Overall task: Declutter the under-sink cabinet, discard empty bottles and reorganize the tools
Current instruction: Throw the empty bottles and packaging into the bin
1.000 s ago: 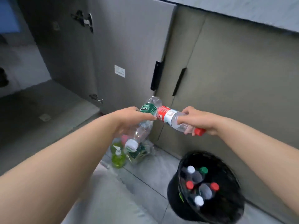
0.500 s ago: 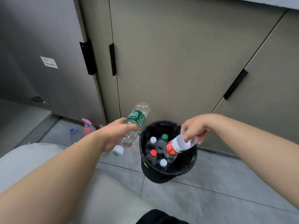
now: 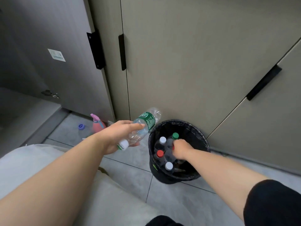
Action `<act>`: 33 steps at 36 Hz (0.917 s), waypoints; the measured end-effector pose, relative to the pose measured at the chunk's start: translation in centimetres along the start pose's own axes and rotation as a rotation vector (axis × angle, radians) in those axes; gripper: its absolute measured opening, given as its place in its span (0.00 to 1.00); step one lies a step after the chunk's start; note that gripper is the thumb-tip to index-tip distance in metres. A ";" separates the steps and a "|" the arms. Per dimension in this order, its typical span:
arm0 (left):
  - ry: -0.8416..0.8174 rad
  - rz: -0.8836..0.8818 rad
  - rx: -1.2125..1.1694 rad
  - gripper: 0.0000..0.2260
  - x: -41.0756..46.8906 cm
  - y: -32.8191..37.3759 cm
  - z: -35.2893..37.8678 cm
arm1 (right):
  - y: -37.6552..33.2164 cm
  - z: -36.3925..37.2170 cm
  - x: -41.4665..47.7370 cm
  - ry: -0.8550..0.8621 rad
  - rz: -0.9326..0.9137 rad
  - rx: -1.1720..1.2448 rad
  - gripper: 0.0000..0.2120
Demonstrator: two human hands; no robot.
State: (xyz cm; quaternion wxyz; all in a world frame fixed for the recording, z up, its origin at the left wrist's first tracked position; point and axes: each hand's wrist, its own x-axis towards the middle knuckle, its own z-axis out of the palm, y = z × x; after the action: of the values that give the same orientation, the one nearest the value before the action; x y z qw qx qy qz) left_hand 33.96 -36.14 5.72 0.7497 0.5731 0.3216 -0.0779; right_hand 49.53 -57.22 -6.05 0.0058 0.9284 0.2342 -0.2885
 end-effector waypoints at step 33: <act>-0.158 0.118 0.038 0.25 -0.4 1.3 0.9 | -4.7 -11.9 -7.2 0.404 -0.620 0.352 0.13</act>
State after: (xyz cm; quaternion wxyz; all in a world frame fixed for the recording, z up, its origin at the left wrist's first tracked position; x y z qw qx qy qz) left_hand 34.67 -36.66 7.11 0.7651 0.5972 0.2254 -0.0845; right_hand 48.59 -54.39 8.35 -0.2866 0.8386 0.4463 -0.1243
